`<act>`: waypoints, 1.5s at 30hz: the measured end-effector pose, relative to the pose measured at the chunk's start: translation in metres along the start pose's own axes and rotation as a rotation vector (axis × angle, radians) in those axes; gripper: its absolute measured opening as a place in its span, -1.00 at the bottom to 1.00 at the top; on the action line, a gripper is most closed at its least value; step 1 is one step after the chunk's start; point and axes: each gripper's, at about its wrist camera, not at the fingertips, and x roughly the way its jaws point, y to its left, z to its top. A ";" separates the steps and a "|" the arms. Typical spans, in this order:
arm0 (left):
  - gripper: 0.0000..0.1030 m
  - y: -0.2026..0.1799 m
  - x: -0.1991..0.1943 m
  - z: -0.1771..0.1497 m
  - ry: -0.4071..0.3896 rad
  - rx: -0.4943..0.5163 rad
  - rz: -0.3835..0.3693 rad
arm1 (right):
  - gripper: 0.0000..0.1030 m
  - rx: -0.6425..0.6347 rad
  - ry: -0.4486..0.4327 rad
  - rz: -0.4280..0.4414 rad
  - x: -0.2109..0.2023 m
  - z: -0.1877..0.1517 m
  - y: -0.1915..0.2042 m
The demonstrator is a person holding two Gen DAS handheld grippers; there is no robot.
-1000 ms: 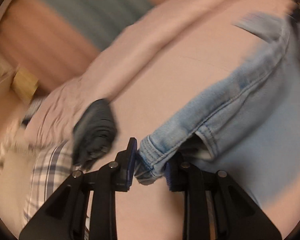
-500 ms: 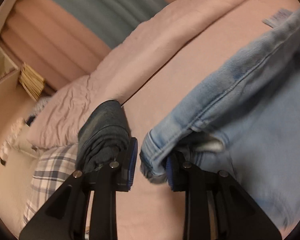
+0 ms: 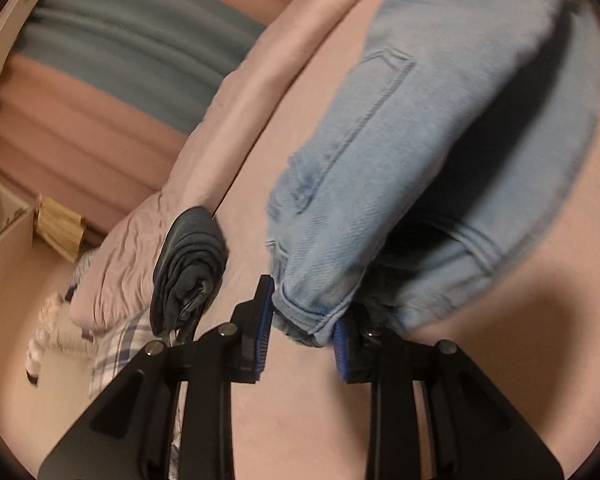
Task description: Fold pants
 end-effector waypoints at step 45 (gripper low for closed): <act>0.27 -0.125 -0.035 0.232 -0.227 -0.284 -0.550 | 0.27 0.755 -0.037 0.153 0.006 -0.087 -0.200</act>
